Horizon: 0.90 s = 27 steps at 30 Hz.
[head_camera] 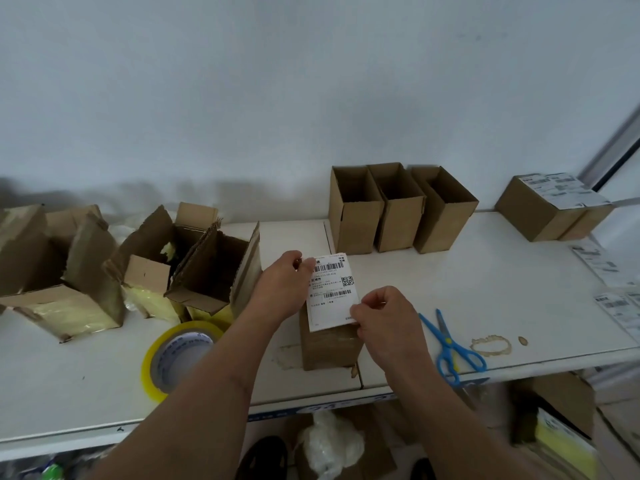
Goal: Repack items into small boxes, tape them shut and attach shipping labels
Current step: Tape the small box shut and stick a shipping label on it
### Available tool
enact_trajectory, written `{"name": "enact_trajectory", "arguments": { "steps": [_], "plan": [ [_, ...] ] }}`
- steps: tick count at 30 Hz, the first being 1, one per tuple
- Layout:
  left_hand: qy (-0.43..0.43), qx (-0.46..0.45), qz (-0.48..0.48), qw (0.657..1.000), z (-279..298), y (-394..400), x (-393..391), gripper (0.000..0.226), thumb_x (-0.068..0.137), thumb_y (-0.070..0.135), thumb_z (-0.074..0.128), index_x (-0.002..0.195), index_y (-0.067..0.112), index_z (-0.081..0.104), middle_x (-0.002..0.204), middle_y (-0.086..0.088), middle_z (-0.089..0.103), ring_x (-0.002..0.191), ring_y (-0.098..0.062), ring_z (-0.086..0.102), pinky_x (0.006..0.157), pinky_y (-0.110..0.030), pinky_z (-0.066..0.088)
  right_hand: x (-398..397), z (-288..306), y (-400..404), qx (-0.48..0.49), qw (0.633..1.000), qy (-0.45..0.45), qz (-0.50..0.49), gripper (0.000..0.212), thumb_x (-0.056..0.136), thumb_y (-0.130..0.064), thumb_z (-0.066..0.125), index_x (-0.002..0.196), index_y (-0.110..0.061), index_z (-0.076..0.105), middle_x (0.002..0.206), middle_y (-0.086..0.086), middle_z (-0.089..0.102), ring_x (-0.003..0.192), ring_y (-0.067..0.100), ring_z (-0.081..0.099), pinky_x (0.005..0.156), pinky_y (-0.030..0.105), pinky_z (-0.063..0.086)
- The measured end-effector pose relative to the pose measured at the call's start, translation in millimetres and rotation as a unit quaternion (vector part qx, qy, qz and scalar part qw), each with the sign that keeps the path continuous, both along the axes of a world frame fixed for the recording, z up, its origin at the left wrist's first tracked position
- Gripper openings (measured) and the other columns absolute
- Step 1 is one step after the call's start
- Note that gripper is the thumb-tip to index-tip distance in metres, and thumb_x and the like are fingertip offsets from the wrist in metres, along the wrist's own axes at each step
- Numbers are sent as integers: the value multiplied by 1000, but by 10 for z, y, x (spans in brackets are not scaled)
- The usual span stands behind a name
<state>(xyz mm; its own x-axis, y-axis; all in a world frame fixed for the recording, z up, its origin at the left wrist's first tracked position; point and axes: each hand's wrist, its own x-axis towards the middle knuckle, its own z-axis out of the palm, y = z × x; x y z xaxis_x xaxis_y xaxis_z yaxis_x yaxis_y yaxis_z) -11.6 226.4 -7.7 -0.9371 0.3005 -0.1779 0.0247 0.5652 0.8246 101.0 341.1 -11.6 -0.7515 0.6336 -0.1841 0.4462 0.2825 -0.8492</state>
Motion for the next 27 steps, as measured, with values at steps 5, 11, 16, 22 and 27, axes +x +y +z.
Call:
{"name": "enact_trajectory", "arguments": {
  "steps": [5,11,16,22,27],
  "plan": [
    [3,-7,-1,1000,-1,30,8,47,103,39,41,147,21,38,139,-2,52,99,-12,50,78,-28,43,18,11,30,37,999,-26,29,15,88,-27,64,89,-28,49,89,-9,59,85,11,59,80,33,56],
    [7,-2,7,1000,-34,22,-7,45,102,34,47,145,22,40,140,-1,52,95,-11,51,68,-22,42,8,16,43,104,990,-71,67,19,90,-37,62,100,-29,47,94,-10,57,87,11,58,77,29,53],
    [-5,14,9,1000,-38,6,-13,46,103,34,47,146,22,39,140,0,51,89,-6,50,54,-13,36,-2,14,67,101,988,-90,80,21,90,-40,62,100,-29,47,98,-8,59,90,12,59,81,30,54],
    [-14,30,11,999,-56,-29,16,48,102,35,47,148,23,35,141,-1,51,94,-9,55,57,-16,43,-22,-1,108,108,986,-104,74,24,91,-43,59,105,-29,45,100,-8,57,92,13,58,87,37,54],
    [-42,41,46,997,-72,-90,182,48,104,38,40,148,21,35,135,-3,54,101,-12,55,74,-26,48,-184,18,104,104,991,-66,50,51,95,-57,45,136,-25,39,133,1,53,115,19,55,98,43,49]
  ]
}}
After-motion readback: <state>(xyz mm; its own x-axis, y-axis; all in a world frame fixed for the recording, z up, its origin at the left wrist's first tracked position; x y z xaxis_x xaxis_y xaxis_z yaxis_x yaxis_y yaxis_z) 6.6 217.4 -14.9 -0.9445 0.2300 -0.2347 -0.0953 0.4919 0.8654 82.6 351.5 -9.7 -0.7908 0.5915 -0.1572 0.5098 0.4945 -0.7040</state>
